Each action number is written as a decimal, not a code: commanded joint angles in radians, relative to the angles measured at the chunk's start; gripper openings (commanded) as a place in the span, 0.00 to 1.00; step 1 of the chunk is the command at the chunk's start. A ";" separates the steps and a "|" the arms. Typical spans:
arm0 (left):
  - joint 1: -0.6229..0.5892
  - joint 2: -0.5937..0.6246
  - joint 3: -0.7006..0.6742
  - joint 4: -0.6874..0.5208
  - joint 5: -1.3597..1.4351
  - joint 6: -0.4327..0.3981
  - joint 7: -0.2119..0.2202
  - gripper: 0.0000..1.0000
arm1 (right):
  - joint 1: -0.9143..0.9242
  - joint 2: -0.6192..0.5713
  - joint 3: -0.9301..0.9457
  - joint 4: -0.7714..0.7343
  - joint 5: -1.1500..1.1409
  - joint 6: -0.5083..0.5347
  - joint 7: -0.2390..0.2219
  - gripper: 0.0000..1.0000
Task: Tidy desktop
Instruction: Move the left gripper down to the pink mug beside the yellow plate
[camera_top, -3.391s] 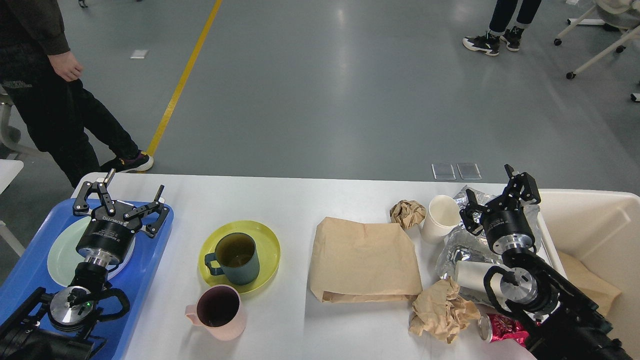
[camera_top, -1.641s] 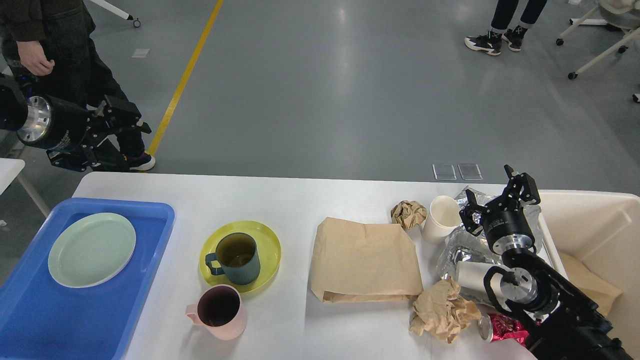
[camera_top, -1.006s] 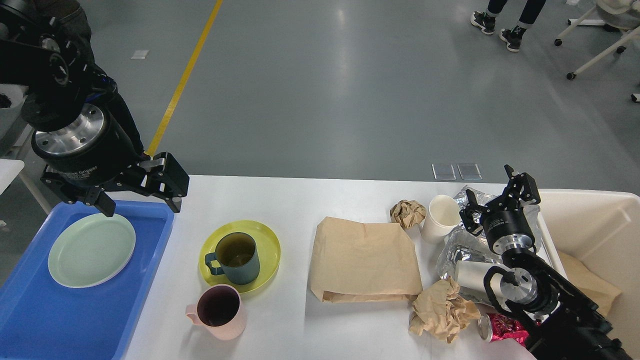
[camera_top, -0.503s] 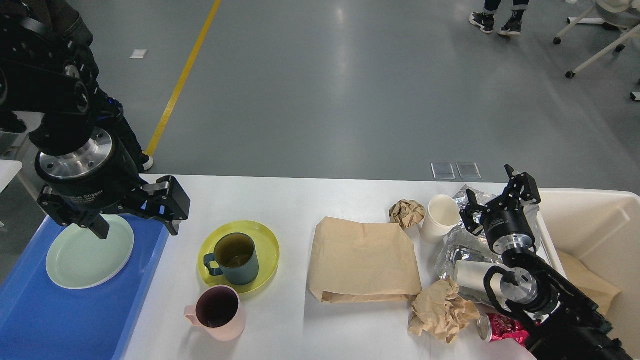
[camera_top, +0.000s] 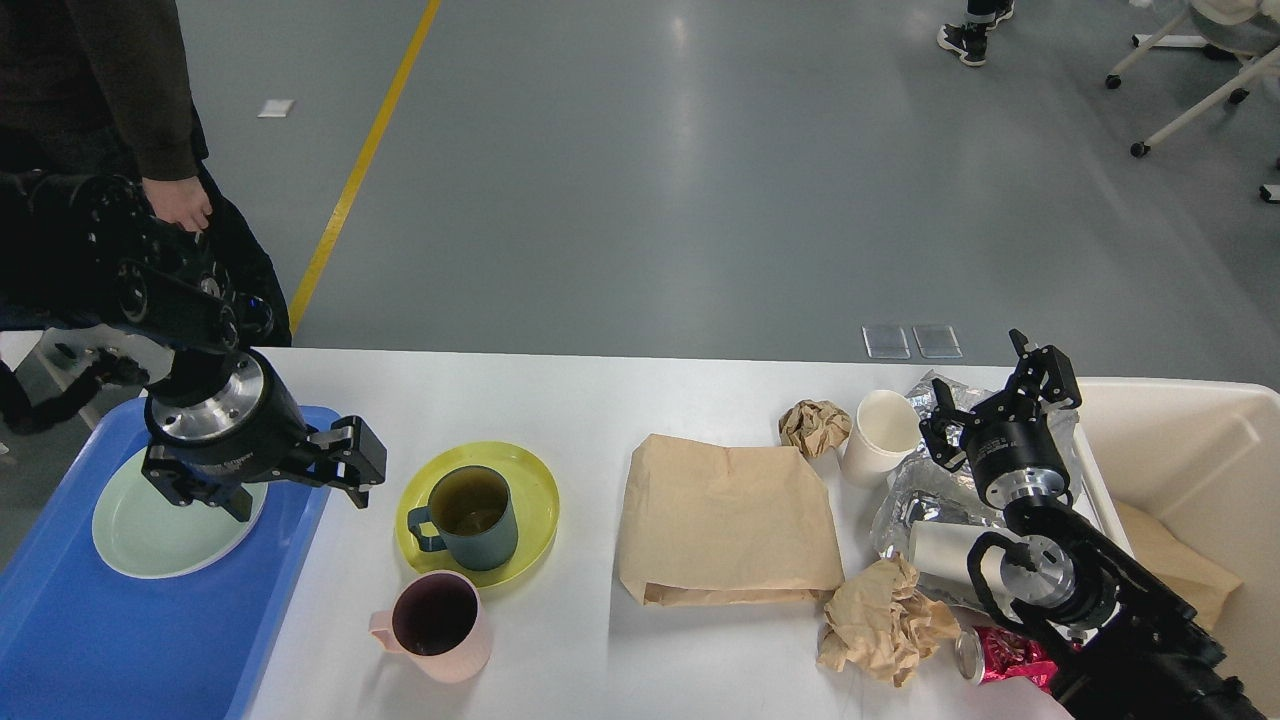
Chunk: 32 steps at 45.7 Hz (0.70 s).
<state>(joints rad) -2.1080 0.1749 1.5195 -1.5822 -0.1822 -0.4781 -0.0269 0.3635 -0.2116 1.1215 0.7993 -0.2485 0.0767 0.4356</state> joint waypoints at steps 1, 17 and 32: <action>0.115 0.015 -0.053 0.033 0.004 0.079 -0.001 0.97 | 0.000 0.000 0.000 0.000 0.000 0.000 0.000 1.00; 0.364 -0.072 -0.125 0.093 0.072 0.292 -0.002 0.97 | 0.000 0.000 0.000 0.000 0.000 0.000 0.000 1.00; 0.422 -0.095 -0.159 0.177 0.225 0.297 -0.002 0.96 | 0.000 0.001 0.000 0.000 0.000 0.000 0.000 1.00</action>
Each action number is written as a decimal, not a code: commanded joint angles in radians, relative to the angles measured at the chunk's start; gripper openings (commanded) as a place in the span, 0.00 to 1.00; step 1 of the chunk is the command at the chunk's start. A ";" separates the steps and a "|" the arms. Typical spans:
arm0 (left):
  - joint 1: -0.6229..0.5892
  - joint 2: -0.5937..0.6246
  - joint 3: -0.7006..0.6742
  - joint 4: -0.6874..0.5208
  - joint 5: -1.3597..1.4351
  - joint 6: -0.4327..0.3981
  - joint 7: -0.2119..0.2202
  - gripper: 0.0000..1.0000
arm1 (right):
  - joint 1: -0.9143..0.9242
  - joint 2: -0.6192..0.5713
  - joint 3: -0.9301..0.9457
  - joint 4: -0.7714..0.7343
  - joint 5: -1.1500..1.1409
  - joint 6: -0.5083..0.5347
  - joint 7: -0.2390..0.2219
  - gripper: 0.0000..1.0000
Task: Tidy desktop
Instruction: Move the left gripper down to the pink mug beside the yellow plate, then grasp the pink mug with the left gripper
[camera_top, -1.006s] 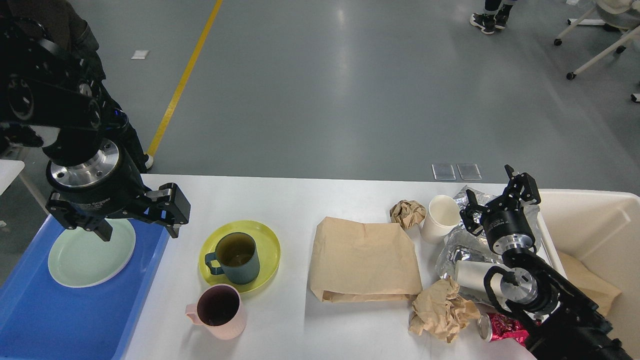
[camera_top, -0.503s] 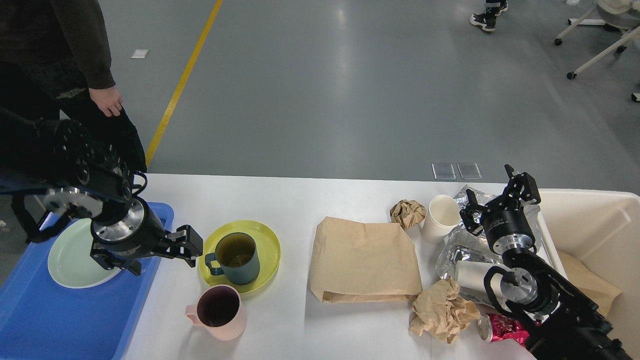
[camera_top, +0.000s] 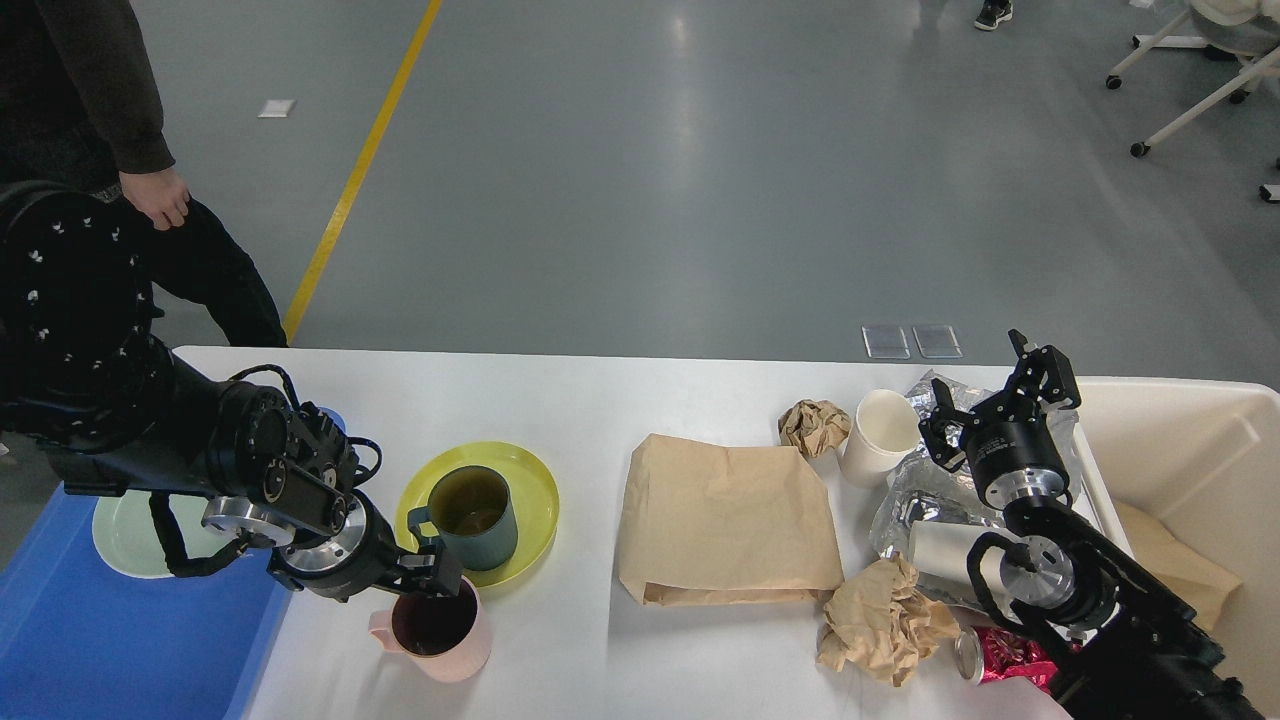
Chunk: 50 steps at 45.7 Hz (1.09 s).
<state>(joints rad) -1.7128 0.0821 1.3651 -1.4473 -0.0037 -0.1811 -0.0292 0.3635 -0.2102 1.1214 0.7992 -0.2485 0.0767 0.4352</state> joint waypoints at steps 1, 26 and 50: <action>0.038 -0.004 -0.006 0.057 0.057 0.000 0.000 0.96 | 0.000 0.000 0.001 0.000 0.000 0.000 0.000 1.00; 0.156 -0.038 -0.083 0.174 0.252 -0.001 -0.003 0.83 | 0.000 -0.002 0.000 0.000 0.000 0.000 -0.001 1.00; 0.165 -0.033 -0.066 0.174 0.240 -0.006 0.002 0.07 | 0.000 0.000 0.000 0.000 0.000 0.000 0.000 1.00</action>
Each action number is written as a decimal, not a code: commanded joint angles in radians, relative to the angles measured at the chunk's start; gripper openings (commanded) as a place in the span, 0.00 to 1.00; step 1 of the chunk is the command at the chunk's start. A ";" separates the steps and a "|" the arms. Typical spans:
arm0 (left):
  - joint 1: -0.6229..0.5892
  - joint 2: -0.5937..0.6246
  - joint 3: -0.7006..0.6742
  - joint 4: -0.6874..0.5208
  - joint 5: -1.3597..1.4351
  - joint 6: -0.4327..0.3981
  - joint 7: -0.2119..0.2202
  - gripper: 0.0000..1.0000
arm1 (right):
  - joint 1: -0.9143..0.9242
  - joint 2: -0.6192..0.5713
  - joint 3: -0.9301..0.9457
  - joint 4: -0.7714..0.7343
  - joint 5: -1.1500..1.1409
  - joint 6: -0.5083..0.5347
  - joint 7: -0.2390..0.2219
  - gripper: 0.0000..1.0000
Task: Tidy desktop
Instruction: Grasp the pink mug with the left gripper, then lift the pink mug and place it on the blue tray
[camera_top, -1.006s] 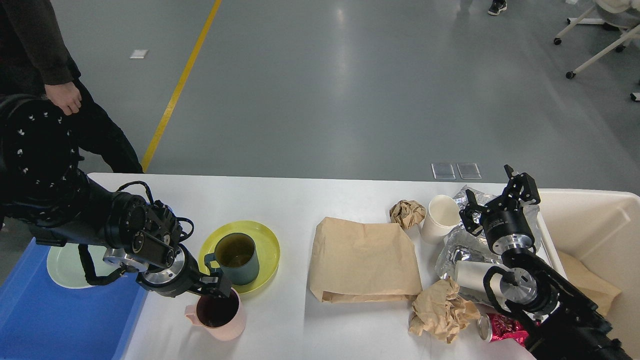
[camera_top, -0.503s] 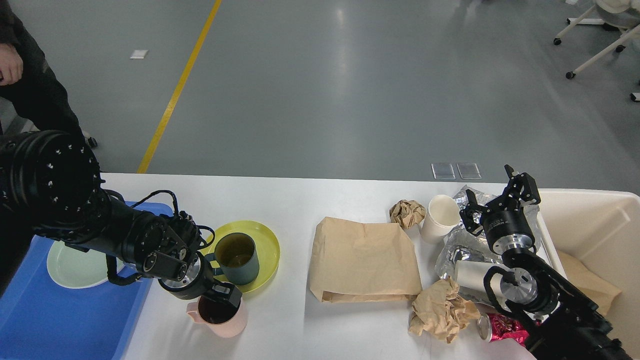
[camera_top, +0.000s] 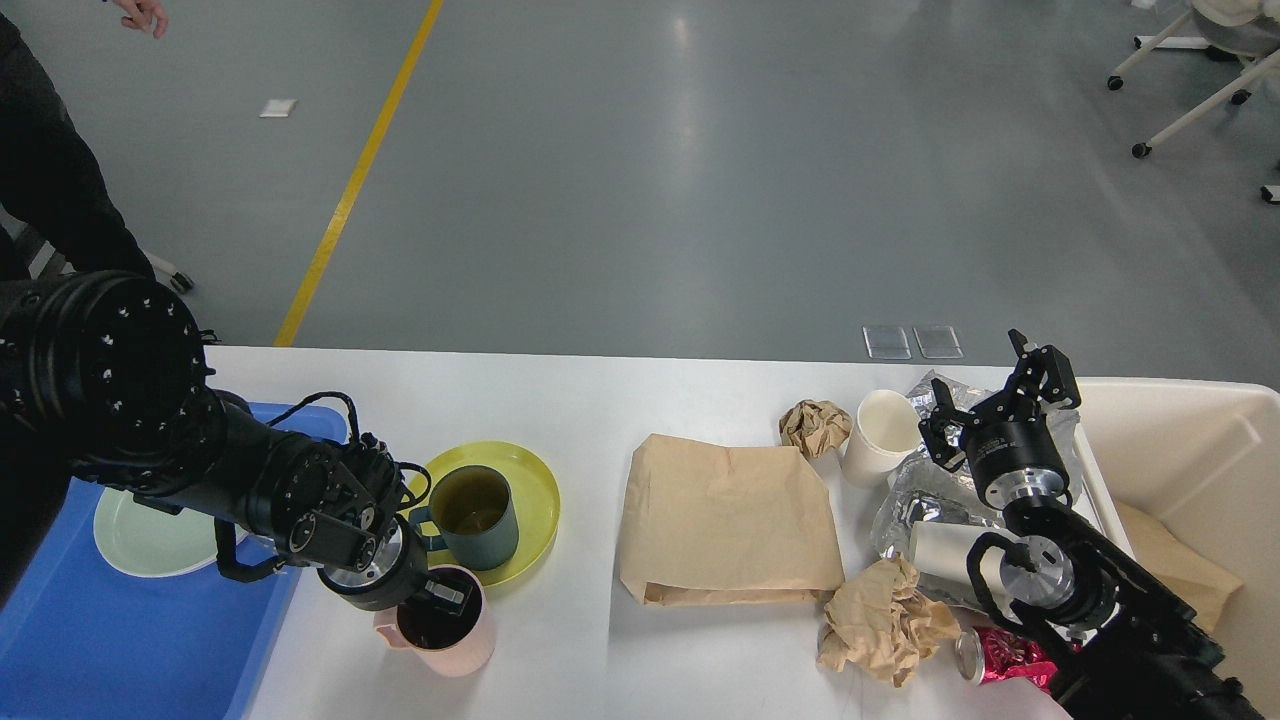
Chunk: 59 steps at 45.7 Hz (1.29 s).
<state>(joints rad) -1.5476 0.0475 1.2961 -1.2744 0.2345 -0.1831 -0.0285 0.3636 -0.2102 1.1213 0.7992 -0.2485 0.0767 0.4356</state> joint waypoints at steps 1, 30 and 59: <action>0.000 0.002 0.003 0.000 0.002 -0.006 0.001 0.05 | 0.000 -0.001 0.000 0.000 0.000 0.000 0.000 1.00; -0.353 0.075 0.045 -0.290 -0.001 -0.058 -0.016 0.00 | 0.000 0.000 0.000 0.000 0.000 0.000 0.000 1.00; -0.807 0.189 0.086 -0.407 -0.001 -0.443 -0.045 0.00 | 0.000 -0.001 0.000 0.000 0.000 0.000 0.000 1.00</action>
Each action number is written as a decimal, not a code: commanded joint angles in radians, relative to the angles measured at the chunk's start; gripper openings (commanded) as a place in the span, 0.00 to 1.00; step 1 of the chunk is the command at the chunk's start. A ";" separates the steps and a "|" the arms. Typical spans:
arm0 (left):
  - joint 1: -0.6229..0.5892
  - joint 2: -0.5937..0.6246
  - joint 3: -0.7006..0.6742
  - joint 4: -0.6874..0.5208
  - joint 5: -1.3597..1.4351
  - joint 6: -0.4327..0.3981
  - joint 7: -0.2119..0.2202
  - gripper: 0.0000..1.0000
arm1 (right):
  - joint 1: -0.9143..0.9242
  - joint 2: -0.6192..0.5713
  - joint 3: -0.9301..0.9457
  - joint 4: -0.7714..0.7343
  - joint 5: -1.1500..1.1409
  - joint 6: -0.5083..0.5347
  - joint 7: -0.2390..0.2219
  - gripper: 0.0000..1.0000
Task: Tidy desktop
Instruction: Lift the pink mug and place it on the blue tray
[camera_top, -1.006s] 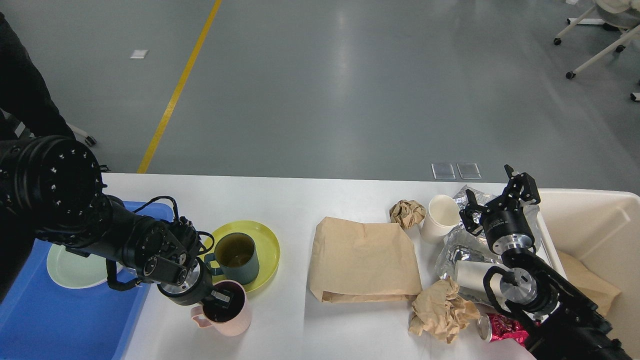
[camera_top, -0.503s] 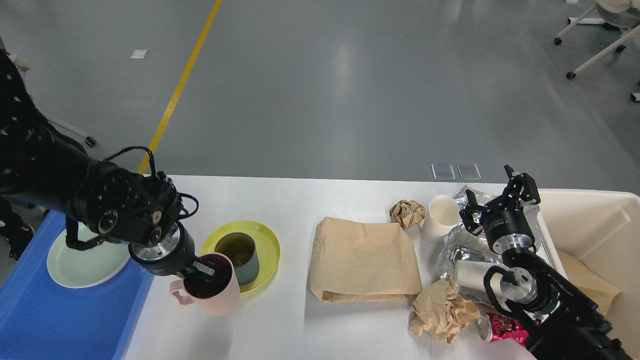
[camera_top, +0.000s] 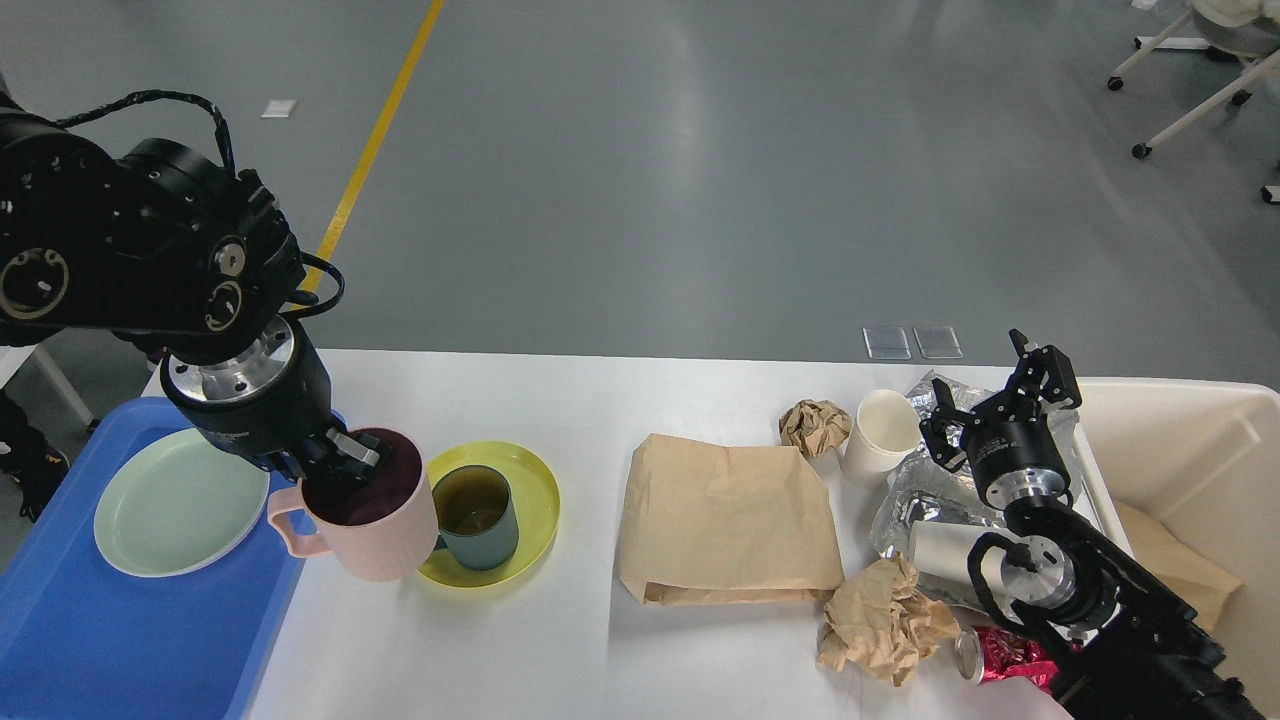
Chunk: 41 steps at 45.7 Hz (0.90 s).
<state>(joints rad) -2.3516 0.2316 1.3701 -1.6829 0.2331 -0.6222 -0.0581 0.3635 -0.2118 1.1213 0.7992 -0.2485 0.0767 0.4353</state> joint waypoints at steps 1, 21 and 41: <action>-0.003 0.008 0.017 0.005 0.000 -0.004 -0.017 0.00 | 0.000 0.000 0.000 0.000 0.000 0.000 -0.001 1.00; 0.162 0.359 0.119 0.225 0.216 0.007 -0.045 0.01 | 0.000 0.000 0.000 0.000 0.000 0.000 -0.001 1.00; 0.807 0.629 -0.175 0.736 0.442 -0.001 -0.180 0.03 | 0.000 0.000 0.000 0.000 0.000 0.000 0.000 1.00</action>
<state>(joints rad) -1.6713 0.8061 1.2661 -1.0340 0.6312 -0.6239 -0.2040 0.3636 -0.2113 1.1213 0.7993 -0.2483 0.0767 0.4352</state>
